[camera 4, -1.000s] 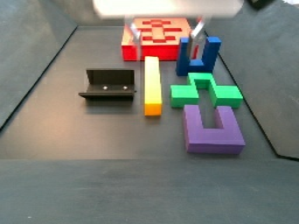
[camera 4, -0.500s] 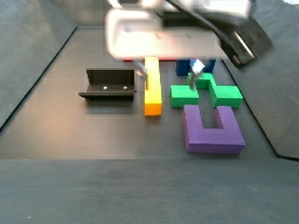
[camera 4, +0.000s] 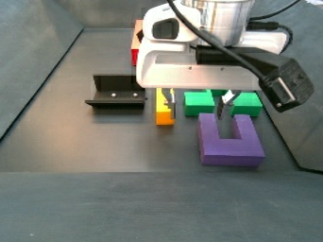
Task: Pick up the purple object. Move up. Place the purple object on the fixture. Regrasp the purple object. Move to above the board. Insert the purple object.
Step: Pick up the purple object.
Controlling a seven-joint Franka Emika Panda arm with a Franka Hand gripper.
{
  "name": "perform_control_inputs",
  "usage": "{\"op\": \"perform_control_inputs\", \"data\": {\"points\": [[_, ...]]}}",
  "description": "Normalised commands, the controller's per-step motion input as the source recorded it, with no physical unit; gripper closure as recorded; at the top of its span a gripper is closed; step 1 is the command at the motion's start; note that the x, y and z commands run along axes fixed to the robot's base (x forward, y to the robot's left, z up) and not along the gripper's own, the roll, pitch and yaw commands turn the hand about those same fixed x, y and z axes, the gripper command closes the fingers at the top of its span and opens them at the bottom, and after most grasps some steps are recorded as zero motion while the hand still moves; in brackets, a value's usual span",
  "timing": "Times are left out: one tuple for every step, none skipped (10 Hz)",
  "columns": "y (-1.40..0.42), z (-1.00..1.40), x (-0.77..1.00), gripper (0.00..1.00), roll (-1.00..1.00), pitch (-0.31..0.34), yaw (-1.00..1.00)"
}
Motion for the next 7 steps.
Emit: {"op": "perform_control_inputs", "data": {"points": [[0.00,-0.15,-0.17,0.00,-0.04,-0.014,0.00],[-0.04,-0.11,-0.06,0.00,-0.07,-0.014,0.00],[-0.14,-0.17,0.02,0.00,-0.06,-0.019,0.00],[-0.13,-0.18,0.00,0.00,-0.05,-0.020,0.02],[-0.16,-0.19,0.00,0.00,-0.05,-0.033,0.04],[-0.04,-0.19,0.00,0.00,-0.02,-0.029,0.01],[0.00,-0.03,-0.06,0.00,-0.04,0.000,0.00]]}}
